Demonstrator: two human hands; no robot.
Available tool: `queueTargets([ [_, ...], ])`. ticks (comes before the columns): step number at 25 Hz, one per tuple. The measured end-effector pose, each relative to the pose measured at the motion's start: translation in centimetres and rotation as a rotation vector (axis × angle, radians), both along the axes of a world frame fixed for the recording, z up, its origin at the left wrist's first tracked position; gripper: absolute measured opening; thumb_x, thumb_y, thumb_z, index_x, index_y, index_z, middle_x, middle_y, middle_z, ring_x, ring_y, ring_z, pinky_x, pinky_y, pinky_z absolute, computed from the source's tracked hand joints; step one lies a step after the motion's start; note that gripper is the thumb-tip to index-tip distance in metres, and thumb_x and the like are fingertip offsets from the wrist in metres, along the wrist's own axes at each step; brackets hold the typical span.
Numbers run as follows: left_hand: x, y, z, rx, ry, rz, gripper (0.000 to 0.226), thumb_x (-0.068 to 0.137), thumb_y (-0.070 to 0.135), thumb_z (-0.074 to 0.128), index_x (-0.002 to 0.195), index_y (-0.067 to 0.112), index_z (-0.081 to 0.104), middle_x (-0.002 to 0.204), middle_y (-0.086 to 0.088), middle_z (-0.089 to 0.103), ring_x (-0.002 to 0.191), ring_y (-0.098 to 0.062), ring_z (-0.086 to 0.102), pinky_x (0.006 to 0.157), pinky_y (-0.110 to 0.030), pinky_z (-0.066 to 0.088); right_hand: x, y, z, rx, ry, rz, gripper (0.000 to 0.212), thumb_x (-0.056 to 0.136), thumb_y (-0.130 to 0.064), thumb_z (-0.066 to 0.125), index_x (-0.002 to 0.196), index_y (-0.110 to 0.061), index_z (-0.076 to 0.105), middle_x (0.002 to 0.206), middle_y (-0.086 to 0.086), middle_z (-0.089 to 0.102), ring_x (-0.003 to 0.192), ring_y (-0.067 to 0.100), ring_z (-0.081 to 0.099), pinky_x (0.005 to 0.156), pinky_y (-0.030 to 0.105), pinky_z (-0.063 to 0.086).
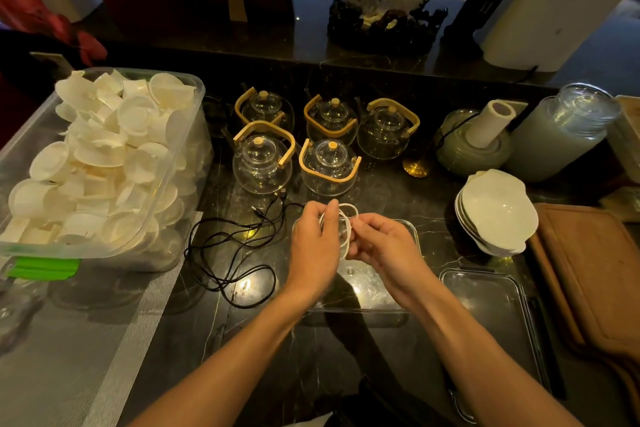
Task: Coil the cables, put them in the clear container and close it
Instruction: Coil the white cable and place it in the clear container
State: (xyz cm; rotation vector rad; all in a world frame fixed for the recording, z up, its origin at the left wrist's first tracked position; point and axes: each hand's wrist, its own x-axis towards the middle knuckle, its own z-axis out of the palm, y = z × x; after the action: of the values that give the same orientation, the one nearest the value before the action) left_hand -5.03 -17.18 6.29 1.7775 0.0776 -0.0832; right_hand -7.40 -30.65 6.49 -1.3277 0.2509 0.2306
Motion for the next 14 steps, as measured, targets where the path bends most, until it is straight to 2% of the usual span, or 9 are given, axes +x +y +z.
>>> queueTargets([
  [4, -0.4, 0.5, -0.7, 0.139, -0.071, 0.016, 0.03, 0.105, 0.043, 0.046, 0.086, 0.021, 0.054, 0.074, 0.005, 0.061, 0.068, -0.01, 0.057, 0.062, -0.029, 0.046, 0.0, 0.6, 0.0, 0.412, 0.17, -0.061, 0.012, 0.1, -0.01, 0.054, 0.099, -0.005, 0.065, 0.075, 0.004, 0.058, 0.06, 0.012, 0.055, 0.061, 0.028, 0.055],
  [6, -0.5, 0.5, -0.9, 0.159, -0.073, 0.023, 0.03, 0.105, 0.043, 0.046, 0.082, 0.024, 0.052, 0.072, 0.006, 0.06, 0.065, -0.005, 0.055, 0.059, -0.024, 0.044, 0.1, 0.7, 0.2, 0.539, 0.267, -0.081, 0.007, 0.093, -0.011, 0.058, 0.095, -0.007, 0.064, 0.073, 0.003, 0.055, 0.058, 0.012, 0.052, 0.056, 0.026, 0.053],
  [8, -0.5, 0.4, -1.1, 0.144, -0.032, 0.012, 0.032, 0.105, 0.042, 0.045, 0.081, 0.023, 0.052, 0.072, 0.004, 0.059, 0.065, -0.007, 0.053, 0.06, -0.029, 0.045, 0.3, 0.6, 0.1, 0.609, 0.344, -0.09, 0.008, 0.088, -0.011, 0.059, 0.095, -0.007, 0.061, 0.071, 0.002, 0.052, 0.053, 0.01, 0.046, 0.048, 0.022, 0.046],
  [11, -0.2, 0.5, -1.0, -0.011, 0.09, -0.014, 0.035, 0.104, 0.039, 0.048, 0.084, 0.013, 0.057, 0.077, -0.008, 0.062, 0.071, -0.016, 0.057, 0.068, -0.046, 0.051, 0.4, 0.5, -0.4, 0.499, 0.375, -0.031, 0.014, 0.095, -0.005, 0.054, 0.107, 0.0, 0.061, 0.07, 0.002, 0.054, 0.051, 0.008, 0.04, 0.044, 0.019, 0.039],
  [14, 0.2, 0.5, -1.0, -0.154, 0.192, -0.106, 0.038, 0.103, 0.04, 0.05, 0.09, 0.006, 0.061, 0.065, -0.002, 0.061, 0.061, -0.02, 0.06, 0.054, -0.035, 0.048, 0.1, 1.0, -0.9, 0.222, 0.242, -0.034, 0.02, 0.098, -0.002, 0.057, 0.116, 0.004, 0.061, 0.07, 0.005, 0.065, 0.051, 0.008, 0.045, 0.047, 0.022, 0.044],
])
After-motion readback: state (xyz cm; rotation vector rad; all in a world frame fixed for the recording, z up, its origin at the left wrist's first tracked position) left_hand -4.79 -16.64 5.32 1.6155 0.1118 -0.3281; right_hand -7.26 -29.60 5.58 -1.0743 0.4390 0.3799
